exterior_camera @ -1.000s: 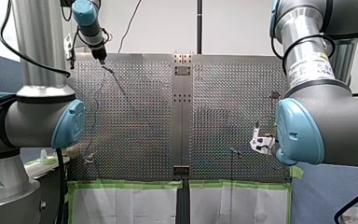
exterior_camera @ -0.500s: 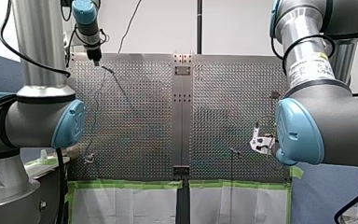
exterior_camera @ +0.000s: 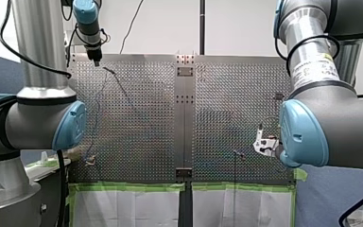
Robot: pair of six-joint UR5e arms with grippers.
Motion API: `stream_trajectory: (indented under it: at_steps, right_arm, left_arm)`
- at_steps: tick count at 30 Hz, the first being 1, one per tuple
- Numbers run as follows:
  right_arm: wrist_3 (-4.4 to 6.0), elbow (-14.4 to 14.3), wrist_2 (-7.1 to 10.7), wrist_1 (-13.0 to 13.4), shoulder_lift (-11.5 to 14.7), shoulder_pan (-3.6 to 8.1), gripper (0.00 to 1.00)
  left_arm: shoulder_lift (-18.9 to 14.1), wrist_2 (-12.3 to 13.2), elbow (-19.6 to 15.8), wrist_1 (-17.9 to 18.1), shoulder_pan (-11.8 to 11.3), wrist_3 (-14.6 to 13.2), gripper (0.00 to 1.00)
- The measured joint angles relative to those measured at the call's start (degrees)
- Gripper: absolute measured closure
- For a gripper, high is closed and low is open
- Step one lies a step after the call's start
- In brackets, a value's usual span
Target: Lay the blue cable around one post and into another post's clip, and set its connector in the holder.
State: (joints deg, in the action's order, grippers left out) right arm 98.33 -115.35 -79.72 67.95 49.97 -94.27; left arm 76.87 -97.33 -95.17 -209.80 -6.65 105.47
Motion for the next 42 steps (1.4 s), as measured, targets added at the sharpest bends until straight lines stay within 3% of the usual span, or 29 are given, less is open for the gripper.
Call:
stream_trajectory:
  at_steps: [5, 8, 18, 27, 32, 42]
  right_arm:
    - [-0.17, 0.0, -0.09, -0.3, 0.0, -0.02, 1.0]
    - [-0.79, -0.2, -0.49, -0.8, 0.0, -0.06, 1.0]
    - [-1.61, -3.2, -3.03, 1.5, 0.0, -0.15, 1.0]
    - [-2.4, -3.7, -3.3, 1.5, 0.0, -0.56, 1.0]
    - [-2.5, -3.7, -3.23, 1.5, 0.0, -0.59, 1.0]
    - [-2.46, -3.7, -2.89, 1.9, 0.0, -0.68, 1.0]
  left_arm:
    - [-0.1, 0.1, 0.0, 0.1, 0.0, 0.0, 0.0]
    - [-0.4, 0.7, 0.0, 0.9, 0.3, -0.2, 0.0]
    - [-1.8, 5.2, -1.7, 5.4, 2.1, -3.5, 0.0]
    - [1.4, 9.2, -5.9, 9.6, 5.2, -5.1, 0.0]
    - [3.7, 8.3, -8.2, 12.0, 7.5, -4.8, 0.0]
    - [8.9, 3.3, -13.1, 17.2, 12.7, -4.5, 0.0]
